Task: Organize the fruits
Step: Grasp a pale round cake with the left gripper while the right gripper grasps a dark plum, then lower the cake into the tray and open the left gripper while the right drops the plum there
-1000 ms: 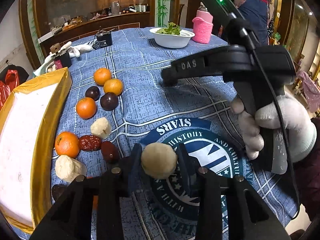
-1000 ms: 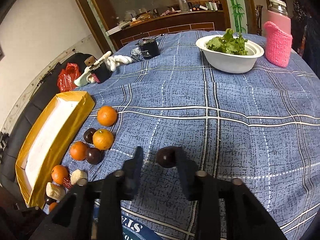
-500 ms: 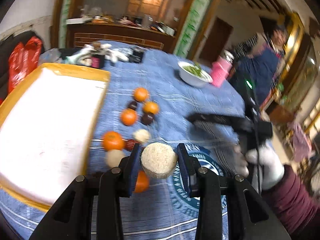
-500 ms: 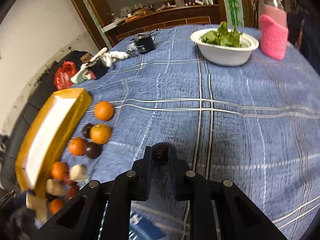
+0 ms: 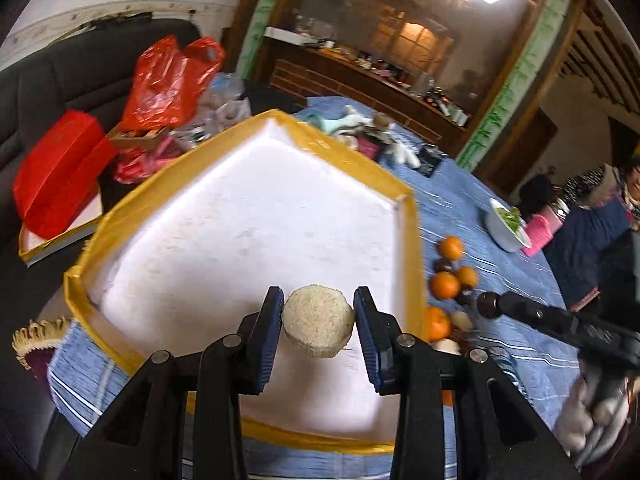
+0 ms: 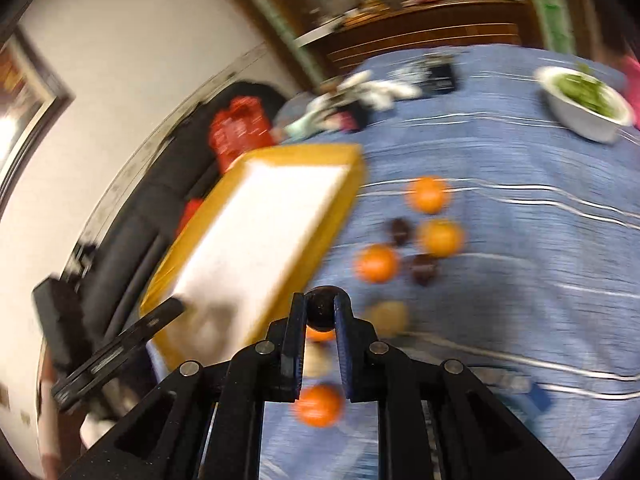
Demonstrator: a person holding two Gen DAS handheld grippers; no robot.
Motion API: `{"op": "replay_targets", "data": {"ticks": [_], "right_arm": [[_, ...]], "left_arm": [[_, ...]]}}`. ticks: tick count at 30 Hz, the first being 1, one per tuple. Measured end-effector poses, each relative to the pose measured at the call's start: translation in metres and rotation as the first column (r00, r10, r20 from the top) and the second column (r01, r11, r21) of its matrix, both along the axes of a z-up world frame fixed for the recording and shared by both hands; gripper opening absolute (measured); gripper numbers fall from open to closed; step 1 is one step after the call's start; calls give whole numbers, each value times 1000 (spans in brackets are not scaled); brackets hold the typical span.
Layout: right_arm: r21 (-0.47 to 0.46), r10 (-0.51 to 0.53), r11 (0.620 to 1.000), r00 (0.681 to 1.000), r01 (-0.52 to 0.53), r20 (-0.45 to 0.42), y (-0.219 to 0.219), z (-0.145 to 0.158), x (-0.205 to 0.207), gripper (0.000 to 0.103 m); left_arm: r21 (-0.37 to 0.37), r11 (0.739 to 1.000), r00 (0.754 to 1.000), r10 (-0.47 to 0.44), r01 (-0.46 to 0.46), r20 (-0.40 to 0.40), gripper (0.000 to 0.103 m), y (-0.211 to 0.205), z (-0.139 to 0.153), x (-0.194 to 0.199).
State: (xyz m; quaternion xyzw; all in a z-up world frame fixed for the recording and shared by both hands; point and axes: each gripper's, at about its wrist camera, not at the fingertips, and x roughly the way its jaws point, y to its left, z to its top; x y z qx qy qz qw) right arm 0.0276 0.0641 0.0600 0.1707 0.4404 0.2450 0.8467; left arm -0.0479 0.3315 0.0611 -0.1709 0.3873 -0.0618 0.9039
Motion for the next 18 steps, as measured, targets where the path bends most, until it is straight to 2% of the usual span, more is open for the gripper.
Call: {"op": "replay_targets", "data": {"ticks": [4, 7, 8, 10, 11, 15, 18], "right_arm": [[-31, 109, 994, 994, -108, 15, 58, 2, -4, 16], [-70, 161, 985, 987, -160, 7, 90, -4, -4, 17], [-88, 169, 982, 986, -168, 2, 99, -8, -2, 18], [-116, 172, 978, 985, -171, -5, 113, -15, 0, 19], [-119, 172, 978, 985, -172, -9, 116, -18, 0, 19], [-125, 171, 977, 985, -171, -5, 115, -18, -1, 20], [-115, 151, 982, 988, -148, 20, 106, -6, -5, 21]], "left_arm": [[-24, 999, 999, 22, -23, -41, 35, 16, -12, 4], [-49, 999, 999, 14, -15, -34, 36, 21, -11, 1], [-58, 998, 1000, 10, -11, -27, 39, 22, -9, 0], [-77, 997, 1000, 10, -11, -14, 53, 25, -6, -3], [-88, 996, 1000, 14, -15, -9, 60, 27, -5, -5], [-115, 993, 999, 33, -32, 7, 62, 34, 2, -9], [-129, 991, 999, 46, -44, 16, 63, 37, 7, -13]]}}
